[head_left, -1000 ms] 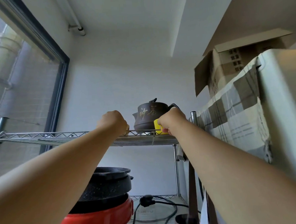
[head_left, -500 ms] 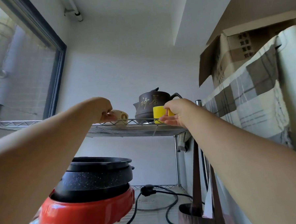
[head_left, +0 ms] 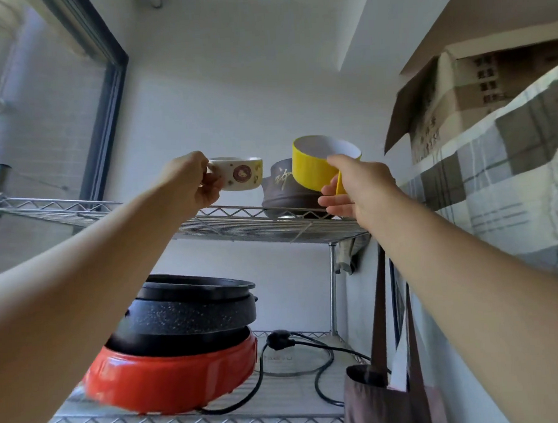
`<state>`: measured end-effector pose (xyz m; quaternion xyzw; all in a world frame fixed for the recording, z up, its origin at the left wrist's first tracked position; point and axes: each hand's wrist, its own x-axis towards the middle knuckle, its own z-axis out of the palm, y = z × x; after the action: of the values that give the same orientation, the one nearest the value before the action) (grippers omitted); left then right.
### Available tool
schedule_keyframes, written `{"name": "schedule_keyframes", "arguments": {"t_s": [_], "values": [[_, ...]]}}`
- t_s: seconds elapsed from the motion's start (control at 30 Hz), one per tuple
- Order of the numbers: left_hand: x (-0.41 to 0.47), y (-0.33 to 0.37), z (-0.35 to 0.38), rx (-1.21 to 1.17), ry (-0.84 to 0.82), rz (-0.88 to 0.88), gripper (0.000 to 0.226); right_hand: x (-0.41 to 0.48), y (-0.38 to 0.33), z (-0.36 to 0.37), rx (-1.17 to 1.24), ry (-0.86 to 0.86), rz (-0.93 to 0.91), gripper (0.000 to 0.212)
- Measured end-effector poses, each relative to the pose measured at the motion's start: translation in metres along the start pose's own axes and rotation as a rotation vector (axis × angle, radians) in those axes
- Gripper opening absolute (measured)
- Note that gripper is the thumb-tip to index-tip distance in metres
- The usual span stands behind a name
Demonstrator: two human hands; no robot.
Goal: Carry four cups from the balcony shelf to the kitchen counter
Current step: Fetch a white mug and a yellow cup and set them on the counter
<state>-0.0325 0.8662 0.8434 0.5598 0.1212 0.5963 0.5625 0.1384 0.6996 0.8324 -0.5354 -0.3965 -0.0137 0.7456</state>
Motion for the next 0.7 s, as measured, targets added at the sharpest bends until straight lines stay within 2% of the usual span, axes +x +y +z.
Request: {"name": "schedule_keyframes", "arguments": {"t_s": [0.37,0.7], "values": [[-0.080,-0.060,-0.037,-0.328,-0.194,-0.062,0.029,-0.113,0.020,-0.052,-0.088,0.001,-0.073,0.035],[-0.200,-0.170,-0.078,-0.347,-0.372,-0.213,0.048,-0.267,0.112,-0.094,-0.164,0.006,0.159,0.040]]}}
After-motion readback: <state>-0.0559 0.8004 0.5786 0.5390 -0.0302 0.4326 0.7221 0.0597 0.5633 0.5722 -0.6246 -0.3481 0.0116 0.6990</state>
